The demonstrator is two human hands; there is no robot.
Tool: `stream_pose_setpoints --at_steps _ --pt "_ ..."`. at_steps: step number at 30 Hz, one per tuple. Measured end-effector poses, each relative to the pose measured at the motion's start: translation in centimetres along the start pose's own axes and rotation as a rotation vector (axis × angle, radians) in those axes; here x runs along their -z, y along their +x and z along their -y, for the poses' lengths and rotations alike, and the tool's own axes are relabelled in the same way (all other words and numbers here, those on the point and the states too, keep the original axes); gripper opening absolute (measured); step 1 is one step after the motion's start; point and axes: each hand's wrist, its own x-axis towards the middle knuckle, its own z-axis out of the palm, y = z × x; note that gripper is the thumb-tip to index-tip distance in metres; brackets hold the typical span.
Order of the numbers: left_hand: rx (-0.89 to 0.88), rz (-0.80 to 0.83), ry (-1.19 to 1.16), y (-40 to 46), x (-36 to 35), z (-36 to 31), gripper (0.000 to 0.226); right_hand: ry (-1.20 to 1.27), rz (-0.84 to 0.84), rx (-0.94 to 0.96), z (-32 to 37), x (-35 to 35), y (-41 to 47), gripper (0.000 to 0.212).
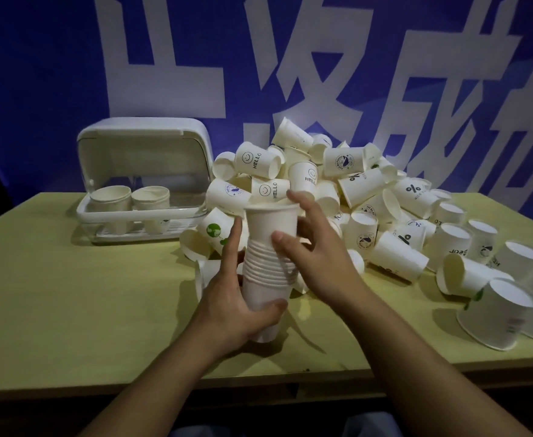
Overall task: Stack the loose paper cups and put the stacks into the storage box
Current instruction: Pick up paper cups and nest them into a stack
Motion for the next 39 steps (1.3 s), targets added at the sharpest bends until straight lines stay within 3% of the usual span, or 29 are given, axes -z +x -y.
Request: stream_pose_setpoints --at_steps 5,8,11,13,17,20,23,28,32,39 --pt "-0.012 -0.044 -0.043 0.3 0.7 0.1 0.114 -0.034 -0.062 -0.004 -1.6 -0.3 -0.5 0.039" --pt "-0.017 -0.060 -0.032 0.4 0.9 0.2 0.111 -0.346 -0.160 -0.003 -2.4 0.2 0.9 0.036" --pt "-0.026 -0.096 0.004 0.4 0.9 0.1 0.115 -0.832 0.007 -0.055 -3.2 0.1 1.9 0.043" --pt "-0.025 -0.103 0.026 0.4 0.9 0.0 0.114 -1.031 0.129 -0.045 -3.6 -0.4 1.8 0.044" --pt "0.013 -0.090 0.014 0.0 1.0 -0.2 0.111 -1.104 0.165 -0.033 -4.3 -0.5 1.9 0.061" --pt "0.016 -0.084 0.009 -0.1 1.0 -0.4 0.108 -1.113 0.142 -0.004 -4.7 -0.3 2.0 0.062" --pt "0.017 -0.092 -0.003 -0.3 1.1 -0.3 0.108 -0.935 -0.016 0.025 -4.9 0.3 2.3 0.059" --pt "0.018 -0.075 -0.022 -0.3 0.9 0.4 0.110 -0.175 -0.359 0.062 -2.2 2.0 2.8 0.057" --pt "0.025 -0.061 0.018 -0.3 0.9 0.6 0.114 0.312 -0.363 0.020 0.6 1.3 2.7 0.045" --pt "-0.002 -0.098 0.078 -1.5 1.7 0.1 0.131 0.303 -0.177 0.084 1.9 -2.5 1.1 0.050"
